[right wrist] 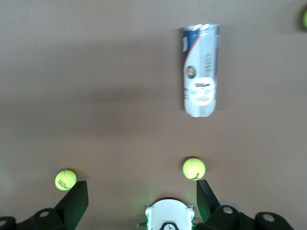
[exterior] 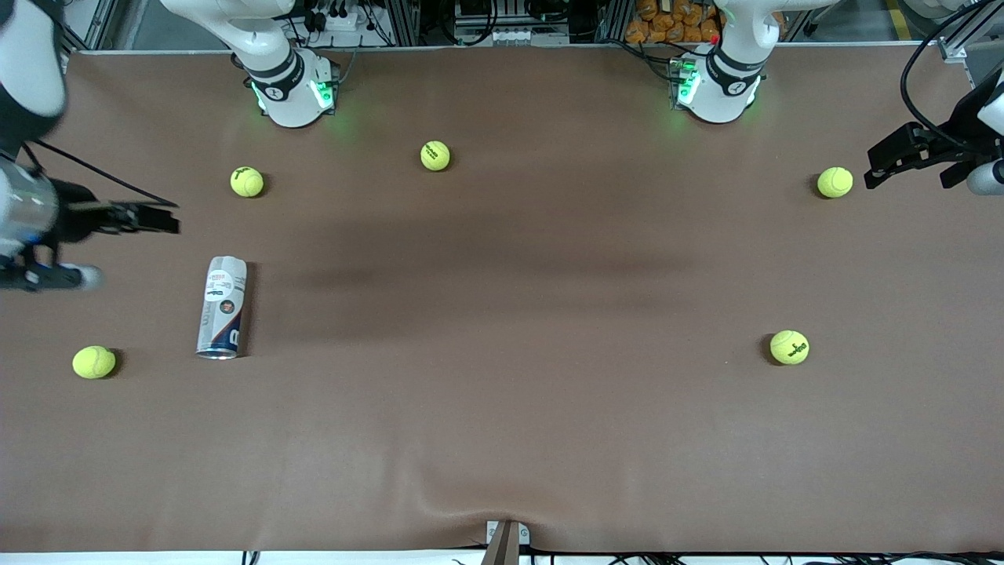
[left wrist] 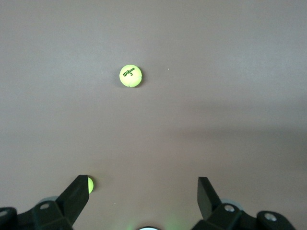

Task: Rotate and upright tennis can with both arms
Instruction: 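Reach the right gripper down to the lying white-blue tennis can, then close the right gripper around the body of the can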

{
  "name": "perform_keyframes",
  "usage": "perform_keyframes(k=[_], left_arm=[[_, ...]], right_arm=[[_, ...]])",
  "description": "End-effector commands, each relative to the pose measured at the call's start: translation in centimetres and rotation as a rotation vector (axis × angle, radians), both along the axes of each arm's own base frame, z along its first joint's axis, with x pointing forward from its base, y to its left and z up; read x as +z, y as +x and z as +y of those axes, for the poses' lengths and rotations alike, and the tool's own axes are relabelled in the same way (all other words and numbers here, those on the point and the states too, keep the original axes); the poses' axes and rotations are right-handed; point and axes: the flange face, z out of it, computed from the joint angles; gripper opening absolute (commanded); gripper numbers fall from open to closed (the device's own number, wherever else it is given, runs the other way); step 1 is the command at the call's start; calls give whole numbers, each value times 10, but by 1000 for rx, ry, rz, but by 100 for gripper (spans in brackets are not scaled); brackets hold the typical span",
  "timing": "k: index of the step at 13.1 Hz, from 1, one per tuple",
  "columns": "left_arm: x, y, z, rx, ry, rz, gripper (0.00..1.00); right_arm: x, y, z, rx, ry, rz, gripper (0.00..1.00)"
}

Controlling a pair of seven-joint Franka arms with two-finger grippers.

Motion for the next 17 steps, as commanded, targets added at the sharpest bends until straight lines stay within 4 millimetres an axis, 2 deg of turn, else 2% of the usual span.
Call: perform_keyframes(k=[1, 2, 4, 5, 7, 8, 9, 11, 12, 13, 15, 17], left_arm=[[4, -1, 0, -13, -10, -2, 100], [3, 0, -1, -16, -12, -2, 100], [3, 0, -2, -17, -10, -5, 100], [2, 1, -1, -17, -10, -3, 100], [1, 1, 0, -16, -10, -2, 100], [0, 1, 0, -16, -10, 0, 100], [0, 1, 0, -14, -12, 0, 100], [0, 2, 0, -14, -12, -6, 100], [-1, 2, 0, -14, -12, -9, 100], [-3, 3, 1, -14, -12, -11, 100], [-3, 6, 0, -16, -13, -28, 100], [-4, 7, 1, -14, -14, -26, 100]], right_arm=[[-87, 24, 39, 45, 34, 152, 100], [-111, 26, 52, 64, 34, 191, 100], [-140, 27, 63, 84, 21, 236, 100], [-146, 27, 69, 95, 18, 247, 100], [-151, 21, 95, 167, -57, 259, 100], [-153, 21, 91, 175, -77, 259, 100], [-155, 22, 87, 179, -87, 261, 100], [-173, 26, 68, 159, -98, 282, 100], [-191, 29, 59, 178, -96, 303, 100], [-211, 32, 38, 211, -78, 323, 100], [-232, 48, -7, 238, -60, 236, 100], [-257, 51, -32, 263, -34, 200, 100]])
